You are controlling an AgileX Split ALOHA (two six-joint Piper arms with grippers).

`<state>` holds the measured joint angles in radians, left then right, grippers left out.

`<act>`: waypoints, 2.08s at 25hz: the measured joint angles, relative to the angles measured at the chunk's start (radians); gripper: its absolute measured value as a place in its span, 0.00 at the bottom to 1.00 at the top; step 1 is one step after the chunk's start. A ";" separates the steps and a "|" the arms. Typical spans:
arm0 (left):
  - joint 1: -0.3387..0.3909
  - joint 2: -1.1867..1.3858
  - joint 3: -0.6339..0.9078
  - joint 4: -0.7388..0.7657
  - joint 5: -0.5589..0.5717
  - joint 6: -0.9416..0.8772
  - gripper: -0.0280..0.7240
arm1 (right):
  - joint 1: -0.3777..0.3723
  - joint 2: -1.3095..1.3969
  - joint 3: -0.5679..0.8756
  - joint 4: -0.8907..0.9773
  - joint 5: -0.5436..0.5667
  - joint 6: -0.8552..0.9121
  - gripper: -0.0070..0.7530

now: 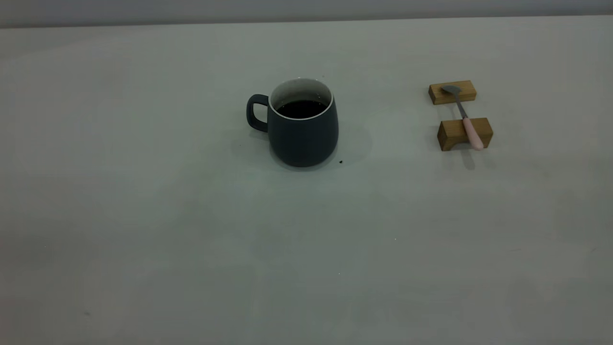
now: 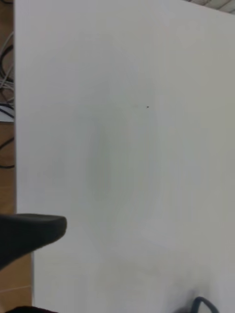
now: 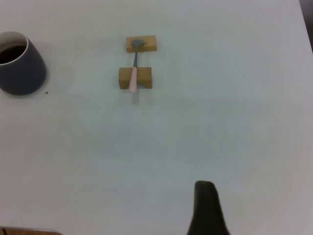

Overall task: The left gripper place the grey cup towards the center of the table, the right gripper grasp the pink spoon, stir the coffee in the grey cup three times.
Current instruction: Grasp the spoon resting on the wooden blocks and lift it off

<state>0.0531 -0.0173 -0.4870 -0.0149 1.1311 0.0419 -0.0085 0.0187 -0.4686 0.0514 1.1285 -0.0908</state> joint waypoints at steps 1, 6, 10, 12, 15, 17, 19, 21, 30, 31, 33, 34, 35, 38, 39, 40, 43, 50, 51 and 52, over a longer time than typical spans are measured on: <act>-0.004 0.000 0.000 0.000 0.000 -0.002 0.61 | 0.000 0.000 0.000 0.000 0.000 0.000 0.78; -0.034 0.000 0.000 0.001 0.000 -0.004 0.61 | 0.000 0.000 0.000 0.000 0.000 0.000 0.78; -0.036 0.000 0.000 0.001 0.000 -0.005 0.61 | 0.000 0.000 0.000 0.000 0.000 0.000 0.78; -0.036 0.000 0.000 0.001 0.000 -0.005 0.61 | 0.000 0.000 0.000 0.000 0.000 0.000 0.78; -0.036 0.000 0.000 0.001 0.000 -0.005 0.61 | 0.000 0.000 0.000 0.000 0.000 0.000 0.78; -0.036 0.000 0.000 0.001 0.000 -0.005 0.61 | 0.000 0.000 0.000 0.000 0.000 0.000 0.78; -0.036 0.000 0.000 0.001 0.000 -0.005 0.61 | 0.000 0.000 0.000 0.000 0.000 0.000 0.78; -0.036 0.000 0.000 0.001 0.000 -0.005 0.61 | 0.000 0.000 0.000 0.000 0.000 0.000 0.78; -0.036 0.000 0.000 0.001 0.000 -0.005 0.61 | 0.000 0.000 0.000 0.005 0.000 0.000 0.78; -0.036 0.000 0.000 0.001 0.000 -0.005 0.61 | 0.000 0.000 0.000 0.006 0.000 0.000 0.78; -0.036 0.000 0.000 0.001 0.000 -0.005 0.61 | 0.000 0.000 0.000 0.008 0.000 0.002 0.78; -0.036 0.000 0.000 0.001 0.000 -0.005 0.61 | 0.000 0.000 0.000 0.009 0.000 0.003 0.78; -0.036 0.000 0.000 0.001 0.000 -0.005 0.61 | 0.000 0.008 -0.002 0.009 0.000 0.003 0.78; -0.036 0.000 0.000 0.001 0.000 -0.005 0.61 | 0.000 0.104 -0.036 0.007 -0.002 0.003 0.78; -0.036 0.000 0.000 0.001 0.000 -0.005 0.61 | 0.000 0.165 -0.055 0.007 -0.010 0.004 0.78; -0.036 0.000 0.000 0.001 0.000 -0.005 0.61 | 0.000 0.238 -0.072 0.008 -0.025 0.005 0.78; -0.036 0.000 0.000 0.001 0.000 -0.005 0.61 | 0.000 0.488 -0.117 0.012 -0.107 0.009 0.78; -0.036 0.000 0.000 0.001 0.000 -0.005 0.61 | 0.000 1.128 -0.232 0.119 -0.378 -0.136 0.82; -0.036 0.000 0.000 0.001 0.000 -0.005 0.61 | 0.000 1.217 -0.253 0.149 -0.405 -0.177 0.83; -0.036 0.000 0.000 0.001 0.000 -0.005 0.61 | 0.003 1.291 -0.280 0.181 -0.428 -0.217 0.83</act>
<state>0.0171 -0.0173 -0.4870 -0.0143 1.1311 0.0364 -0.0057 1.3092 -0.7485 0.2325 0.7004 -0.3073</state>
